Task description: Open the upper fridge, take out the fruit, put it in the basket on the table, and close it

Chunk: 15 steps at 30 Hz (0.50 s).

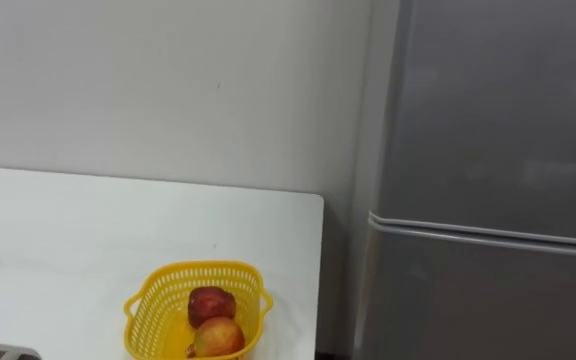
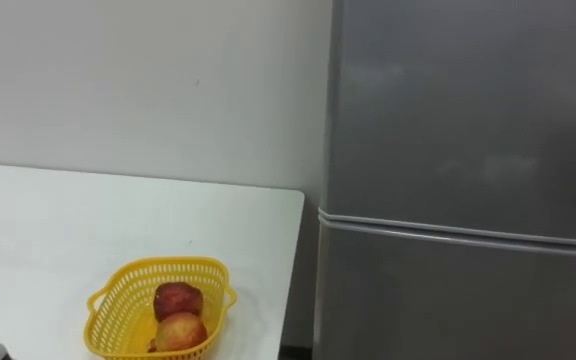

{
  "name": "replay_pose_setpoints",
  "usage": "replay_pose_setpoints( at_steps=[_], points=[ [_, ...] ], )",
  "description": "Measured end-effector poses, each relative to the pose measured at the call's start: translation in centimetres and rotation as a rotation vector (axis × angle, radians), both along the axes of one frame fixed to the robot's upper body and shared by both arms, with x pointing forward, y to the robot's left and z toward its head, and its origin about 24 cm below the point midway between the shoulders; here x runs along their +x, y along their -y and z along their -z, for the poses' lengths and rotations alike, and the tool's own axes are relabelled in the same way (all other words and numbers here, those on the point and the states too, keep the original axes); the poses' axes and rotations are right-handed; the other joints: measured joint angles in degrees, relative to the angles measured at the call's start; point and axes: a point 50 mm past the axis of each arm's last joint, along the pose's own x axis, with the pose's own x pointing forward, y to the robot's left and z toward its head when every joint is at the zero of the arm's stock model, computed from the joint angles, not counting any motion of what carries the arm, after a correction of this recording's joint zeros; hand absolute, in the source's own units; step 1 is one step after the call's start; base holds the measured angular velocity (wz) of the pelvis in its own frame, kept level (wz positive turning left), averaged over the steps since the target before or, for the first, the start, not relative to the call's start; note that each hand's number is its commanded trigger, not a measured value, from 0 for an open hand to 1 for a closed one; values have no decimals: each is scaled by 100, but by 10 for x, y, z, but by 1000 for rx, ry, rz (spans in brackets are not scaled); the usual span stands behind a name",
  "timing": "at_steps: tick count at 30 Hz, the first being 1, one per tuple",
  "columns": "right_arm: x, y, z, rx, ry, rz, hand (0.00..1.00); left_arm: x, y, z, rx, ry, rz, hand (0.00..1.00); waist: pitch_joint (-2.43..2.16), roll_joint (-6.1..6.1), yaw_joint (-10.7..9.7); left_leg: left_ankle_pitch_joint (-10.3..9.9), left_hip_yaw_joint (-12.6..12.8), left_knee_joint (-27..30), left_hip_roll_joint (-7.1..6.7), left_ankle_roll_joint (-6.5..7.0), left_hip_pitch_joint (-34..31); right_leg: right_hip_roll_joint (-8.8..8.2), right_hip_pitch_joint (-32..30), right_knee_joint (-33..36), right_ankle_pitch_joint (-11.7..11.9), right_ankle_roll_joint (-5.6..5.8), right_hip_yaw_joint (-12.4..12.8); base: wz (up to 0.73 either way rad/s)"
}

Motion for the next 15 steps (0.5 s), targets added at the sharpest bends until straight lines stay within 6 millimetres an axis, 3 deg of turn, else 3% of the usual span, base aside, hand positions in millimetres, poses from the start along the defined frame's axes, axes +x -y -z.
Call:
replay_pose_setpoints(
  at_steps=[7, 15],
  points=[
    [5, 2, 5, 16, -21, 2, 0, 5, -4, 0, 16, 19, -20, 0, -3, -65, -31, -2, 3, -11, 1, 0, 57, 4, 42, -38, 8, -2, 14, -2],
    [5, 3, 3, 3, -23, -4, 0, 6, -7, -1, 25, 29, -31, 0, -15, -53, -147, -3, 14, -13, -4, 2, 27, 3, 31, -46, 26, 4, 10, 0]
  ],
)
